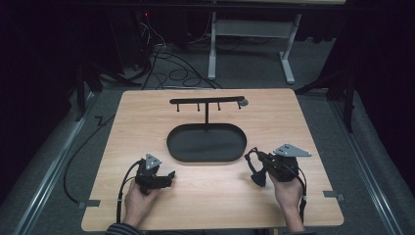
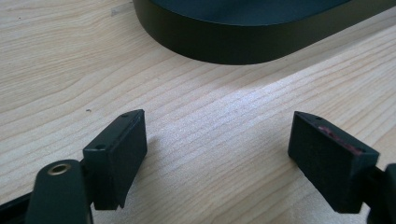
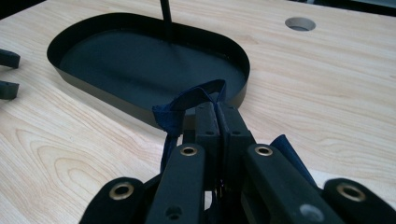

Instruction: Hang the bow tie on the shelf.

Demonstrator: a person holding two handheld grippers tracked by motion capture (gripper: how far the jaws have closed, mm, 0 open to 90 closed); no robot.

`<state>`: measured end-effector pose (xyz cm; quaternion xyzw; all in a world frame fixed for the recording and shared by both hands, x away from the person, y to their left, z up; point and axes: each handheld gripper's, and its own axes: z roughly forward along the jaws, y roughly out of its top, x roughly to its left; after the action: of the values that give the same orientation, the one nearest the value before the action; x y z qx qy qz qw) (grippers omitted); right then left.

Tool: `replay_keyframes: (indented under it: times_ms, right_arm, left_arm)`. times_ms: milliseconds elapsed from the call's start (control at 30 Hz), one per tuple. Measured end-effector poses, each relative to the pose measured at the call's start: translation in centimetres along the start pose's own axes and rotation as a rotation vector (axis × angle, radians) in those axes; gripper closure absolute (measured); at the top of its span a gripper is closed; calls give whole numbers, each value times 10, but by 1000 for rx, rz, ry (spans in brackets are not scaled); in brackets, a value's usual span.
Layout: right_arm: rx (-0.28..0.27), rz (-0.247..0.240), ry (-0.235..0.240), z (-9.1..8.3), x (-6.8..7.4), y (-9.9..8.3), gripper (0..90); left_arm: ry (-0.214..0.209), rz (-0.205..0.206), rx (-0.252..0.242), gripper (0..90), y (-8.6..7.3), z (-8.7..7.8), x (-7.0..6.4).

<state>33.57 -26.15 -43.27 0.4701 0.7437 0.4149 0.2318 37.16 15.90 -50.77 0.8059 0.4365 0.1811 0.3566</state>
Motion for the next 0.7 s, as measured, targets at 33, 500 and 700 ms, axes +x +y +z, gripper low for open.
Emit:
replay_keyframes:
  times_ms: [33, 500, 700]
  right_arm:
    - [-5, -3, 1, 0, 1, 2, 895]
    - [-27, -24, 8, 4, 5, 18, 895]
    - [-36, -34, 7, 3, 6, 24, 895]
  left_arm:
    - [0, 0, 0, 200, 0, 0, 0]
    - [0, 0, -1, 200, 0, 0, 0]
    - [0, 0, -2, 200, 0, 0, 0]
